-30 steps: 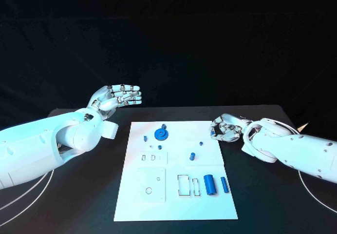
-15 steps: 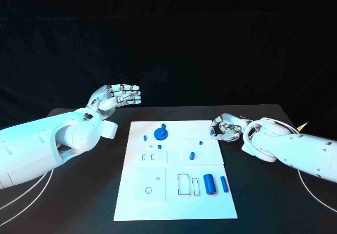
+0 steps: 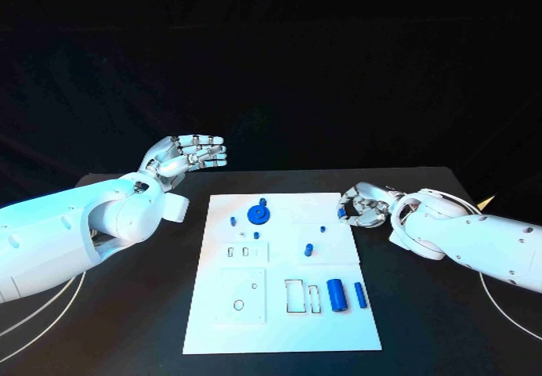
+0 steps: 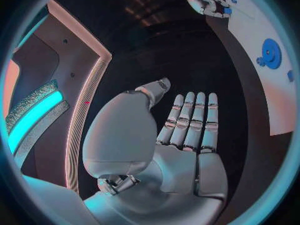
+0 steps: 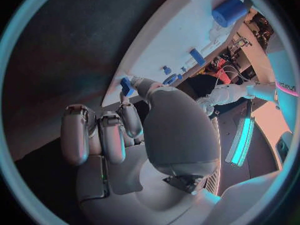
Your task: Assemble the parts on the task board
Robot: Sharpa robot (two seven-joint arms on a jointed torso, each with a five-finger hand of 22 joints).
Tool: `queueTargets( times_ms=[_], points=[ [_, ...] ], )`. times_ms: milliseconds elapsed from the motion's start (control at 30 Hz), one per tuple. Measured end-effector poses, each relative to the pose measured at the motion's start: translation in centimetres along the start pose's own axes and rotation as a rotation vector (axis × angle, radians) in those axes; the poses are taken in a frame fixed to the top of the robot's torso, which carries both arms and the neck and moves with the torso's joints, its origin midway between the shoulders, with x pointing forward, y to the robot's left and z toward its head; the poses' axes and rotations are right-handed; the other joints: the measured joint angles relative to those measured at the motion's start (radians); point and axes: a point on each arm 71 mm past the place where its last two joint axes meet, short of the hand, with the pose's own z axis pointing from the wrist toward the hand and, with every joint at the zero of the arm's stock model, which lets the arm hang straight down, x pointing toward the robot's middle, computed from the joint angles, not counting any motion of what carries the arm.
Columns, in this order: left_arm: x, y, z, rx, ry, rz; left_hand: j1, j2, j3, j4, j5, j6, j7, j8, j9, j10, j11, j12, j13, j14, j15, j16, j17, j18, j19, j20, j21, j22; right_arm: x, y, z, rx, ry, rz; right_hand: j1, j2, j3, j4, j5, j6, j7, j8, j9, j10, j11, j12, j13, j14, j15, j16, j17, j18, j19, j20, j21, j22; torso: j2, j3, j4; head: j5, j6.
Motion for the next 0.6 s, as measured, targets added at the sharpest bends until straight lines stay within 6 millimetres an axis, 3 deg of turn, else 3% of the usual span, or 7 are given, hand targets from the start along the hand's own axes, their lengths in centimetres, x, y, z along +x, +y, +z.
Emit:
queueTargets(
  times_ms=[367, 467, 600],
  points=[
    [-0.02, 0.00, -0.01, 0.000, 0.000, 0.000, 0.000, 0.000, 0.000, 0.000, 0.000, 0.000, 0.000, 0.000, 0.000, 0.000, 0.000, 0.000, 0.000, 0.000, 0.000, 0.000, 0.000, 0.000, 0.000, 0.000, 0.000, 0.000, 0.00, 0.00, 0.01, 0.001, 0.000, -0.002, 0.000, 0.000, 0.012, -0.011, -0.004, 0.020, -0.005, 0.008, 0.001, 0.011, -0.004, 0.004, 0.000, 0.000, 0.000, 0.000, 0.000, 0.000, 0.004, -0.004, 0.007, 0.000, 0.000, -0.0001, 0.0001, -0.001, -0.002],
    [-0.02, 0.00, -0.02, 0.000, 0.000, 0.000, 0.000, 0.000, 0.000, 0.000, 0.000, 0.000, 0.000, 0.005, 0.000, 0.000, 0.000, 0.000, 0.000, 0.000, 0.000, 0.000, -0.001, 0.000, 0.000, 0.000, 0.000, 0.000, 0.01, 0.03, 0.01, 0.000, -0.001, -0.002, -0.002, 0.030, 0.027, -0.007, -0.009, 0.044, -0.018, 0.024, 0.008, 0.021, -0.013, 0.008, 0.000, -0.003, -0.005, 0.000, 0.000, 0.000, 0.007, -0.007, 0.008, 0.000, 0.000, -0.0001, 0.0001, -0.001, -0.002],
    [-0.02, -0.01, -0.03, -0.001, 0.001, 0.000, 0.000, 0.000, 0.000, 0.000, 0.000, 0.000, 0.000, 0.005, 0.001, 0.000, 0.000, 0.000, 0.000, 0.000, 0.000, 0.000, -0.001, 0.000, 0.000, 0.000, 0.000, 0.000, 0.01, 0.06, 0.03, 0.000, -0.003, -0.002, -0.009, 0.044, 0.038, -0.015, -0.014, 0.078, -0.035, 0.051, 0.015, 0.039, -0.030, 0.021, 0.000, 0.000, -0.026, 0.000, 0.000, 0.000, 0.013, -0.016, 0.012, 0.000, 0.000, -0.0003, 0.0001, -0.002, -0.003]
  ],
)
